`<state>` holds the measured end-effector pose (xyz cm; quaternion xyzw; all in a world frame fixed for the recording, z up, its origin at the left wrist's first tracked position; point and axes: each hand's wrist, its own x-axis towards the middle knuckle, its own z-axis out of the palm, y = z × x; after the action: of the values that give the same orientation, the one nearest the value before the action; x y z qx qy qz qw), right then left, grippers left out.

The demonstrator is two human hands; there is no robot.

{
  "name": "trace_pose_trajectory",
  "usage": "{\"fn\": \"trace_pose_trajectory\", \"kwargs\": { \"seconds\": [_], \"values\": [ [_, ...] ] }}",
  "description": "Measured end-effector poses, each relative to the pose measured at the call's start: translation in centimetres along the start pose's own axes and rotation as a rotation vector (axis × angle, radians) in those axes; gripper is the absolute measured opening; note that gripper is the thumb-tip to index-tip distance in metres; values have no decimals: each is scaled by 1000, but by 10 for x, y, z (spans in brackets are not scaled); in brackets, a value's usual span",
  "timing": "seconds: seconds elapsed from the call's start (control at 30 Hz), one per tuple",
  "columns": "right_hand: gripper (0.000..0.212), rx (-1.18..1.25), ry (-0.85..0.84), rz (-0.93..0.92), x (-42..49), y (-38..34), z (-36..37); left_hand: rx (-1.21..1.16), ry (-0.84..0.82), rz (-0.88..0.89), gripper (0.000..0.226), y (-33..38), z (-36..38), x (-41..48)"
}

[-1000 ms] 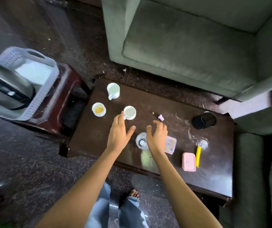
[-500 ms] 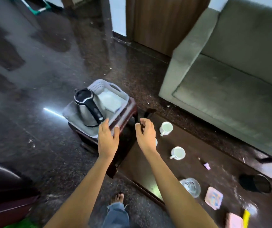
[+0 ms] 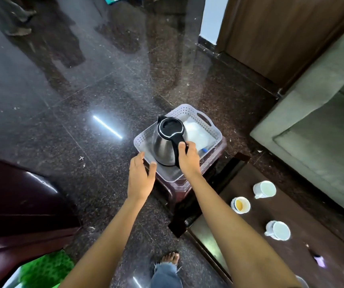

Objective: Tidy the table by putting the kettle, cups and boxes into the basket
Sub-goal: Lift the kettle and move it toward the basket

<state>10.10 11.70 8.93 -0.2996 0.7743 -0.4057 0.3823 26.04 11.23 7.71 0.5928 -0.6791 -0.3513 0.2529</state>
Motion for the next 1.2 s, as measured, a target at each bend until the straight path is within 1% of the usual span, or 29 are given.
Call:
{"fn": "trace_pose_trajectory", "kwargs": {
  "seconds": [0.13, 0.17, 0.3, 0.4, 0.53, 0.6, 0.63, 0.73, 0.83, 1.0, 1.1, 1.2],
  "values": [
    [64, 50, 23, 146, 13, 5, 10, 18, -17, -29, 51, -10, 2, 3],
    [64, 44, 40, 150, 16, 6, 12, 18, -26, -35, 52, -11, 3, 4],
    [46, 20, 138, 96, 25, 9, 16, 18, -51, -33, 51, -11, 6, 7],
    [41, 41, 193, 88, 26, 10, 14, 17, -45, -19, 50, -6, 6, 12],
    [48, 78, 211, 72, 19, 11, 1, 20, -53, -4, 51, 1, 10, 17],
    [56, 136, 230, 50, 12, 14, -9, 23, -58, -9, 50, 4, 16, 16],
    [59, 163, 244, 35, 8, 16, -16, 18, -63, -14, 51, 8, 20, 14],
    [58, 197, 282, -22, -14, 14, -47, 12, -77, 0, 51, 23, 32, 8],
    [49, 181, 331, -65, -40, 19, -79, 8, -85, 40, 52, 40, 45, -2],
    [49, 212, 447, -26, -96, 46, -137, -84, -134, 56, 46, 69, 78, -34],
    [50, 189, 491, 4, -132, 73, -170, -124, -213, 83, 42, 85, 105, -60],
    [38, 173, 540, 94, -174, 108, -204, -293, -398, -27, 48, 93, 142, -91]
  ]
}}
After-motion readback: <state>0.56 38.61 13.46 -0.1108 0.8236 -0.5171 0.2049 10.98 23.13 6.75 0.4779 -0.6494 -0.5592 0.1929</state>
